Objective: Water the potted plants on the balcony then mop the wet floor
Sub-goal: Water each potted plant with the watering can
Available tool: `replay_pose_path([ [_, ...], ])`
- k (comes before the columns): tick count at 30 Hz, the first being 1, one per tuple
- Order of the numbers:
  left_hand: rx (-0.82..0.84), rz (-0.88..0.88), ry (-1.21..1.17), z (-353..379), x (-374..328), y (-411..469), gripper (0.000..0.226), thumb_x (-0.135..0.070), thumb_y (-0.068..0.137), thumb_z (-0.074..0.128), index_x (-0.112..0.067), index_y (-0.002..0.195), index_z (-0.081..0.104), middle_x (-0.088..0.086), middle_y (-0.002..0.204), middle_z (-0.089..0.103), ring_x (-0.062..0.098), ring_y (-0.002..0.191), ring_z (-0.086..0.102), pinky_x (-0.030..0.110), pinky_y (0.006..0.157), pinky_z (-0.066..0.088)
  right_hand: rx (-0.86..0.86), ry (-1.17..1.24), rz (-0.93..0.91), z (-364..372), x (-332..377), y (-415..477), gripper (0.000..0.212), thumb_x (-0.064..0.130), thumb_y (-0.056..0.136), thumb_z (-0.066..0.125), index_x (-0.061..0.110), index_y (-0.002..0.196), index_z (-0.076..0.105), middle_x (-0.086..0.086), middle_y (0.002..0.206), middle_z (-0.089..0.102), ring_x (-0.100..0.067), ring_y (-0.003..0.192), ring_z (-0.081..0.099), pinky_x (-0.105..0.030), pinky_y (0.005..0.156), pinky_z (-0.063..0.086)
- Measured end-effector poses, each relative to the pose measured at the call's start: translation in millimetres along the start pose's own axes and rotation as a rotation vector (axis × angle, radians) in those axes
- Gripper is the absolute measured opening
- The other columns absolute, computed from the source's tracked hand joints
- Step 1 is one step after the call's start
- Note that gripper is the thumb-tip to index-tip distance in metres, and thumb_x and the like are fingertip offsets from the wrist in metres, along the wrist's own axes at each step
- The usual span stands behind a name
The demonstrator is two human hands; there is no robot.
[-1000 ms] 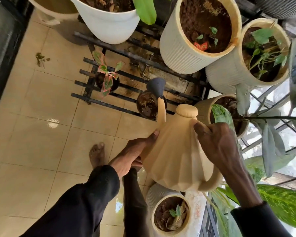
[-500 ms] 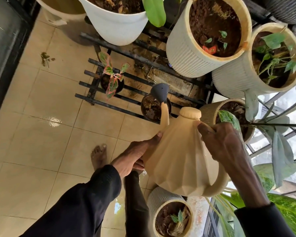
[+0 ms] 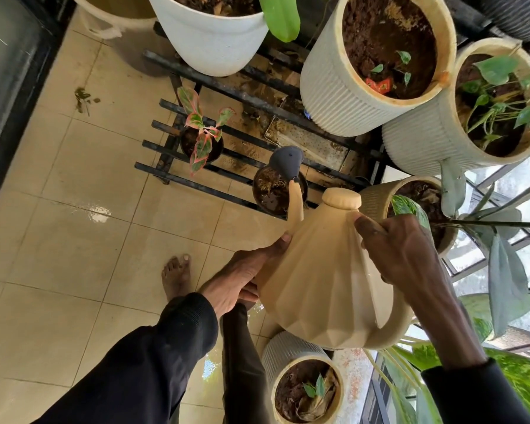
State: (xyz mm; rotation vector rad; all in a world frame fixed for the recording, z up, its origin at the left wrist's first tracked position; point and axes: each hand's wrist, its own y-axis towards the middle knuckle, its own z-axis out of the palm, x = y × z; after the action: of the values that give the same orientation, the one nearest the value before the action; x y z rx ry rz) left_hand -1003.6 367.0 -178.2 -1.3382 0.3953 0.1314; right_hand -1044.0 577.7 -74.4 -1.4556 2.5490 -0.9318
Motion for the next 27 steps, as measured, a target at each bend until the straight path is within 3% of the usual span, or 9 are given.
replay_pose_path([
  [4,0.007,-0.007,0.002,0,2,0,0.070,-0.073,0.080,0.058,-0.020,0.126,0.055,-0.002,0.090,0.063,0.016,0.079,0.065,0.031,0.065,0.054,-0.011,0.015,-0.012,3,-5,-4,0.061,0.058,0.101,0.056,0.002,0.080,0.067,-0.021,0.069,0.066,-0.040,0.061,0.067,-0.043,0.060,0.058],
  [10,0.009,-0.029,0.031,0,9,2,0.075,-0.080,0.070,0.060,-0.020,0.115,0.057,-0.003,0.092,0.065,0.019,0.082,0.068,0.029,0.065,0.057,-0.048,0.040,-0.039,14,-18,-11,0.063,0.056,0.102,0.056,-0.002,0.078,0.067,-0.021,0.085,0.074,-0.039,0.071,0.066,-0.031,0.053,0.042],
  [14,0.042,-0.023,0.044,1,13,5,0.089,-0.085,0.059,0.062,-0.021,0.121,0.060,0.000,0.101,0.069,0.021,0.089,0.069,0.030,0.068,0.055,-0.082,0.091,-0.087,17,-22,-25,0.064,0.046,0.103,0.059,-0.008,0.070,0.063,-0.028,0.075,0.070,-0.036,0.053,0.055,-0.030,0.050,0.036],
  [19,0.037,0.024,0.007,4,16,7,0.055,-0.071,0.079,0.062,-0.029,0.114,0.055,-0.008,0.095,0.063,0.014,0.087,0.063,0.029,0.070,0.053,-0.162,0.170,-0.106,29,-33,-38,0.076,0.061,0.094,0.052,-0.008,0.066,0.066,-0.027,0.061,0.061,-0.026,0.045,0.040,-0.030,0.050,0.033],
  [23,0.042,0.047,0.017,6,17,8,0.033,-0.063,0.083,0.063,-0.034,0.095,0.056,-0.011,0.092,0.061,0.010,0.085,0.060,0.027,0.068,0.050,-0.219,0.210,-0.068,46,-50,-44,0.077,0.067,0.092,0.048,-0.004,0.064,0.064,-0.025,0.064,0.062,-0.040,0.060,0.054,-0.035,0.059,0.040],
  [27,0.044,0.034,0.006,5,20,9,0.042,-0.060,0.080,0.071,-0.035,0.109,0.056,-0.009,0.098,0.064,0.010,0.089,0.062,0.026,0.065,0.049,-0.264,0.259,-0.067,58,-66,-50,0.079,0.072,0.091,0.047,0.001,0.060,0.058,-0.019,0.058,0.057,-0.033,0.058,0.050,-0.034,0.056,0.031],
])
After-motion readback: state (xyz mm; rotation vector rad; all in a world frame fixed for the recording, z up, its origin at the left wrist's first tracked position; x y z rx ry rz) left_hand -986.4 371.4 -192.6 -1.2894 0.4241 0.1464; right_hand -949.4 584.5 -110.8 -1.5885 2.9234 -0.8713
